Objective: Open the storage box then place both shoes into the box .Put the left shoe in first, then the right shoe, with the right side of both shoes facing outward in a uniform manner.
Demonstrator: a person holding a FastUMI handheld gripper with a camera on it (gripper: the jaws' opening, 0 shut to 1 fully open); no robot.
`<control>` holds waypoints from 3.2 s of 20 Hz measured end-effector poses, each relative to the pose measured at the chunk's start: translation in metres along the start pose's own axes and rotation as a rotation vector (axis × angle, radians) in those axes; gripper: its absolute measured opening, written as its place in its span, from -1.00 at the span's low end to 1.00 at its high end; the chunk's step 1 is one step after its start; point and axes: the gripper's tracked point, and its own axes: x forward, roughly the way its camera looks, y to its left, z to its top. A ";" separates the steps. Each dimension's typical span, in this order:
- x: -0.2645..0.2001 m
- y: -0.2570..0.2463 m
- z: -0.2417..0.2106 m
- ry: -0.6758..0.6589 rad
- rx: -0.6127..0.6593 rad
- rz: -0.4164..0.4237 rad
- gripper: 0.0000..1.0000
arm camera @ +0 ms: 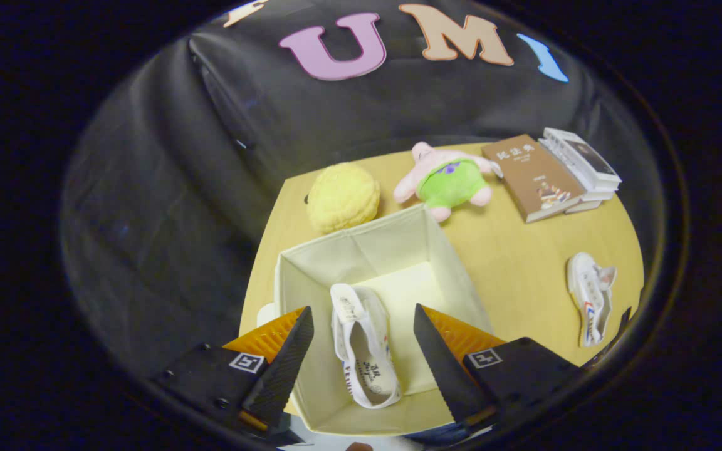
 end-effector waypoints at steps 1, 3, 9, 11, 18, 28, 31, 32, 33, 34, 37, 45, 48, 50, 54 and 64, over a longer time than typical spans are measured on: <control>-0.012 -0.017 0.004 -0.037 -0.019 -0.037 1.00; -0.033 -0.064 0.009 -0.088 -0.061 -0.148 1.00; -0.039 -0.203 -0.015 -0.052 -0.127 -0.403 1.00; -0.036 -0.254 -0.035 0.031 -0.185 -0.506 1.00; -0.027 -0.366 -0.072 0.246 -0.230 -0.629 0.98; -0.014 -0.428 -0.072 0.355 -0.228 -0.613 0.95; -0.020 -0.432 -0.071 0.350 -0.199 -0.606 0.94; -0.020 -0.433 -0.071 0.348 -0.195 -0.603 0.94; -0.020 -0.432 -0.072 0.348 -0.193 -0.596 0.94; -0.021 -0.431 -0.073 0.352 -0.195 -0.594 0.94; -0.026 -0.435 -0.076 0.371 -0.214 -0.622 0.93; 0.007 -0.460 -0.066 0.391 -0.280 -0.605 0.93; 0.025 -0.466 -0.063 0.394 -0.297 -0.580 0.90; 0.035 -0.464 -0.065 0.393 -0.297 -0.556 0.67; 0.043 -0.462 -0.066 0.391 -0.308 -0.559 0.22; 0.054 -0.448 -0.079 0.364 -0.284 -0.590 -0.58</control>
